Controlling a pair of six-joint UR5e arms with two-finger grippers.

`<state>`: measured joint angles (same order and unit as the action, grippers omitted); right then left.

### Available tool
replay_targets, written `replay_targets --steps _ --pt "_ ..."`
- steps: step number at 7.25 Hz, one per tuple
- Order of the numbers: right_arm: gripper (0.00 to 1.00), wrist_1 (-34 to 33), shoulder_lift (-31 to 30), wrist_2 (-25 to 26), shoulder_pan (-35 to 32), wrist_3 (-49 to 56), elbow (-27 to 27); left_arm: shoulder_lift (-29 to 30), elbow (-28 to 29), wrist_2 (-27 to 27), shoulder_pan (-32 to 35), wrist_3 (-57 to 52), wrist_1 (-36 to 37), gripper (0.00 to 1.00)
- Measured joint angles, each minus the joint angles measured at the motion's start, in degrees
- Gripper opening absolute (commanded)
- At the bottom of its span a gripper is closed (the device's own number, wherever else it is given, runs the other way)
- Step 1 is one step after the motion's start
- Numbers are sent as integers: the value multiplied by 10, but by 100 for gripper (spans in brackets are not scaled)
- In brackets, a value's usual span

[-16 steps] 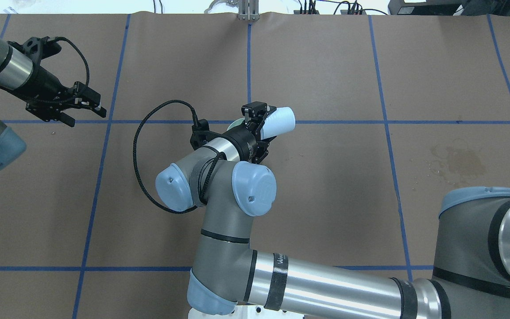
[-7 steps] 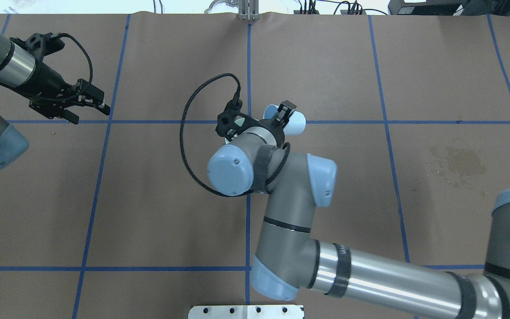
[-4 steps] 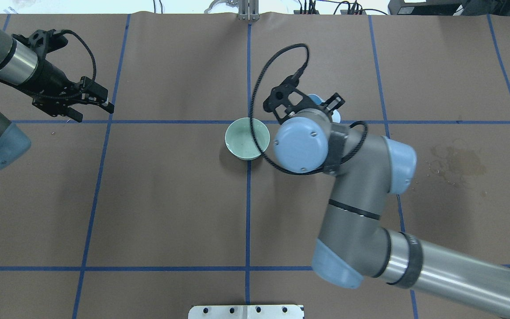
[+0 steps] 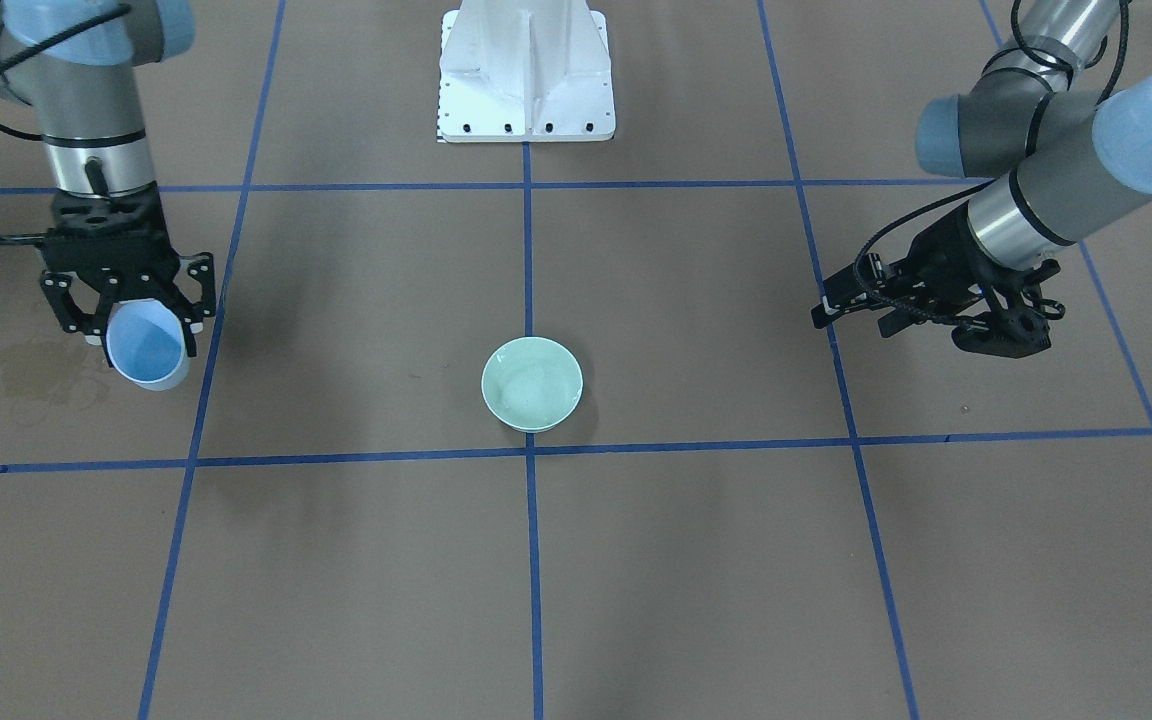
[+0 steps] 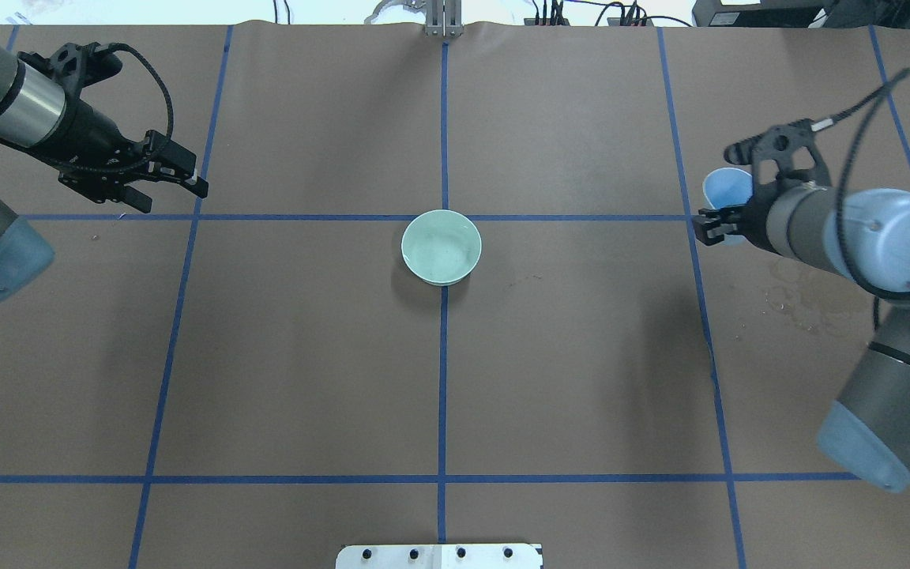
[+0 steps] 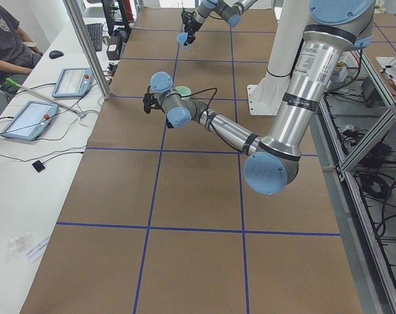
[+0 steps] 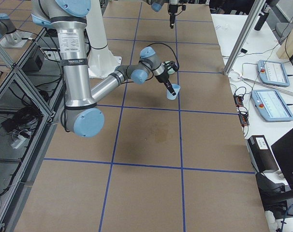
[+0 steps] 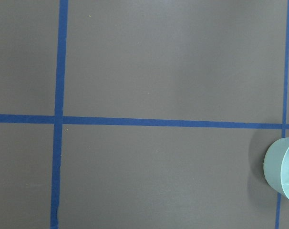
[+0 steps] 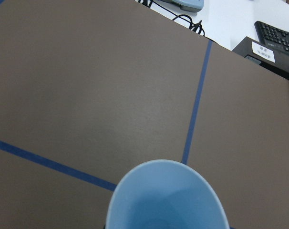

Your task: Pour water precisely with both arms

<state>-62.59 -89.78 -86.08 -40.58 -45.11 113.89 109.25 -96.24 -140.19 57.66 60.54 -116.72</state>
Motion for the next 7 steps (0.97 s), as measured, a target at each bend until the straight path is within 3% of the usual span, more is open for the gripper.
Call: replay_targets --steps 1,3,4,7 --pt "29 121 -73 -13 -5 -31 -18 -1 0 0 0 0 0 100" --pt "32 283 -152 -28 -17 -59 -73 -3 -1 0 1 -1 -1 100" --pt "32 320 -165 -31 -27 -71 -102 -4 -1 0 2 -1 -1 100" --pt "55 433 -175 -30 -34 -119 -191 -4 -9 -1 2 -1 -1 100"
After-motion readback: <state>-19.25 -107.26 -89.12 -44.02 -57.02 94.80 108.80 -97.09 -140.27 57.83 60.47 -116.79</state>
